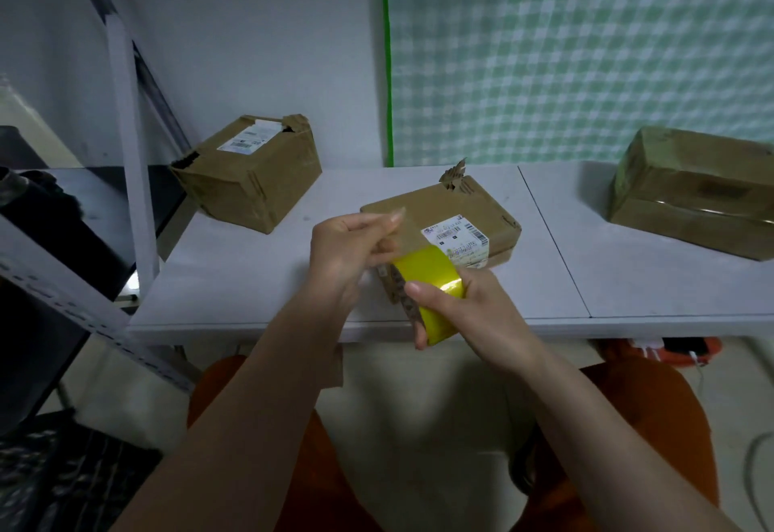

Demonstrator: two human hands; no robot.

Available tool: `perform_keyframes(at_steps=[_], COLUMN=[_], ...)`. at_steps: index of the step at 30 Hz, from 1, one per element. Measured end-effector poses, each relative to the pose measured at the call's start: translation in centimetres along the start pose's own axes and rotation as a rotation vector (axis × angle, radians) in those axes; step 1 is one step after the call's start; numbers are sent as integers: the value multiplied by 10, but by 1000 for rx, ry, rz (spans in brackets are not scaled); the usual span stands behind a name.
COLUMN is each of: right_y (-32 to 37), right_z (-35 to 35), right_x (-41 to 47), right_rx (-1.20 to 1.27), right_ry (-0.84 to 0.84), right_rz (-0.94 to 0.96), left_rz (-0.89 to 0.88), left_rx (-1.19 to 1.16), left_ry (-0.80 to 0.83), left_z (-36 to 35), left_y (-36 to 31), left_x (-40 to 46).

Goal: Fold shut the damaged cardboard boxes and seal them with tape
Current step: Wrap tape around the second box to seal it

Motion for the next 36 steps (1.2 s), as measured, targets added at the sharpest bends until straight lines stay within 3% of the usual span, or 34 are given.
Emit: perform_keyframes(at_steps=[6, 13, 22, 29, 36], right_y=[-21, -42, -61, -63, -76], right_z=[0, 2, 10, 12, 13], right_x=[5, 8, 25, 43, 48], right_rx=[-27, 70, 172, 197, 188], right_ry=[22, 22, -95, -143, -139], right_rz=[-154, -251, -343, -385, -451], left_rz=[-68, -65, -118, -211, -277], left_rx=[30, 198, 391, 594, 586], left_ry=[-183, -165, -109, -182, -166], left_z=[11, 15, 1, 3, 4], left_y=[19, 37, 50, 50, 64], left_x=[7, 31, 65, 82, 81])
Point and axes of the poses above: each hand's wrist, its own x-axis towards the middle knuckle, its own z-axis out of the back of the hand, y = z × x, the point moved 6 cm from there along x, towards the middle knuckle, and after that the axes turned 1 degree about -y, right-handed, at the moved point
